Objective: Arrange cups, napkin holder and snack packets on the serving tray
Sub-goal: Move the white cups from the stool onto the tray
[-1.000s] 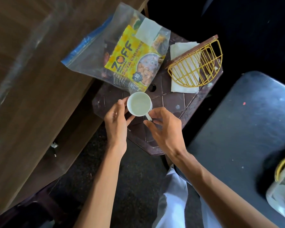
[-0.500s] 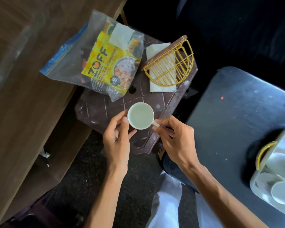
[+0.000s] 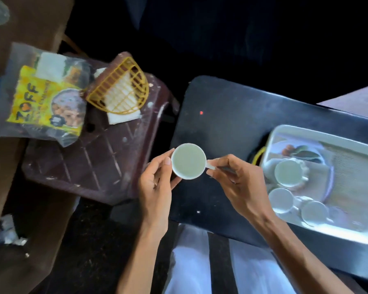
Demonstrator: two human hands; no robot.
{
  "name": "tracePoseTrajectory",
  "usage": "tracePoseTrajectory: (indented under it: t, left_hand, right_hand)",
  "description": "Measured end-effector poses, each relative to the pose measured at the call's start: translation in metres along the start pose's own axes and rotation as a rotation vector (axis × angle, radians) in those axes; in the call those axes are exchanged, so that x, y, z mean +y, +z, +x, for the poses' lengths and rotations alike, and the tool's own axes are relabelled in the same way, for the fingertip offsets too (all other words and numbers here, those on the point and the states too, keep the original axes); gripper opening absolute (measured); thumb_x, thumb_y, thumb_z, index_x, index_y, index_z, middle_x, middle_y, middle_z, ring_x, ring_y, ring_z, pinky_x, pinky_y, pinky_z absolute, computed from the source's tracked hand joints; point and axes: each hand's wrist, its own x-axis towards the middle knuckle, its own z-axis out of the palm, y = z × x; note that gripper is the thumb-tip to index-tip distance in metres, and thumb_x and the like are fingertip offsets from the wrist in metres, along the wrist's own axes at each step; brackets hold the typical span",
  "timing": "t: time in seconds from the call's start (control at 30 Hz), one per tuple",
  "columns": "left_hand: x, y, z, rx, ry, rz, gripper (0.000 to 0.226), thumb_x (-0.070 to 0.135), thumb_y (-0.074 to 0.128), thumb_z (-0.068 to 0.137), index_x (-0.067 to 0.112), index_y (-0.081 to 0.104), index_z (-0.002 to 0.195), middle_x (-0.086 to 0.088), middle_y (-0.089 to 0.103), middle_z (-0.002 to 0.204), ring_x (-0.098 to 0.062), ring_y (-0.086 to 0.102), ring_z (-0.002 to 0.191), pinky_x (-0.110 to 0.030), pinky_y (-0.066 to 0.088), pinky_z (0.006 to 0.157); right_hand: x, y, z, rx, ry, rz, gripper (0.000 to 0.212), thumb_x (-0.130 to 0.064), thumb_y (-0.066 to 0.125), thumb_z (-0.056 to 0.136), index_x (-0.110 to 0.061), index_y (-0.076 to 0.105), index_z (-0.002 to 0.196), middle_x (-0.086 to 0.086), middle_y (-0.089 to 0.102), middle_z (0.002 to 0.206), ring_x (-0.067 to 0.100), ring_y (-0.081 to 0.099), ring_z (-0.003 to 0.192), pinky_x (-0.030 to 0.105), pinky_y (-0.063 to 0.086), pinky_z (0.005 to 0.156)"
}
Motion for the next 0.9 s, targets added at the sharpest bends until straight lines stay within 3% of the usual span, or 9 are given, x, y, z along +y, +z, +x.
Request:
tracePoseTrajectory:
  t: [0.17, 0.4, 0.53, 0.67, 0.9]
  left_hand:
    - [-0.007, 0.083, -0.028, -0.07, 0.009, 0.038, 0.024, 0.016, 0.053, 0.105, 0.016, 0.073, 0.116, -0.006, 0.068, 0.125, -0.005, 0.07, 0.109, -0.037, 0.063, 0.088]
    - [-0.025, 0.189, -0.066, -0.245, 0.011, 0.066, 0.02, 0.02, 0.059, 0.102, 0.027, 0.077, 0.109, -0.012, 0.069, 0.122, -0.016, 0.072, 0.104, -0.041, 0.063, 0.087]
    - [-0.044, 0.228, -0.078, -0.266, 0.0, 0.093, 0.018, 0.015, 0.062, 0.1, 0.023, 0.078, 0.105, -0.004, 0.077, 0.117, -0.018, 0.073, 0.108, -0.043, 0.064, 0.085]
    - [-0.065, 0.252, -0.084, -0.272, -0.001, 0.213, 0.015, 0.015, 0.068, 0.096, 0.014, 0.078, 0.107, 0.0, 0.079, 0.11, -0.021, 0.074, 0.106, -0.052, 0.06, 0.092]
    - [-0.088, 0.272, -0.095, -0.165, 0.037, 0.381, 0.01, 0.018, 0.077, 0.089, 0.028, 0.076, 0.09, 0.011, 0.079, 0.091, -0.008, 0.076, 0.088, -0.04, 0.063, 0.087]
  right_hand:
    - [0.013, -0.078, -0.025, 0.147, 0.005, -0.004, 0.012, -0.026, 0.073, 0.085, -0.026, 0.073, 0.097, -0.021, 0.074, 0.091, -0.003, 0.071, 0.081, 0.014, 0.055, 0.074]
    - [0.051, -0.181, -0.054, 0.385, 0.052, -0.098, 0.02, -0.006, 0.077, 0.081, -0.022, 0.071, 0.091, -0.019, 0.071, 0.085, -0.012, 0.067, 0.078, 0.006, 0.05, 0.069]
    - [0.076, -0.22, -0.066, 0.415, 0.09, -0.152, 0.021, -0.006, 0.078, 0.08, -0.024, 0.07, 0.088, -0.021, 0.07, 0.084, -0.015, 0.066, 0.078, 0.004, 0.048, 0.068]
    - [0.103, -0.248, -0.076, 0.417, 0.133, -0.169, 0.009, -0.009, 0.078, 0.081, -0.013, 0.074, 0.088, -0.006, 0.075, 0.085, 0.0, 0.071, 0.081, 0.017, 0.056, 0.072]
    - [0.138, -0.265, -0.084, 0.376, 0.149, -0.156, 0.011, -0.002, 0.077, 0.081, -0.01, 0.073, 0.087, -0.009, 0.075, 0.086, 0.0, 0.071, 0.084, 0.023, 0.059, 0.074]
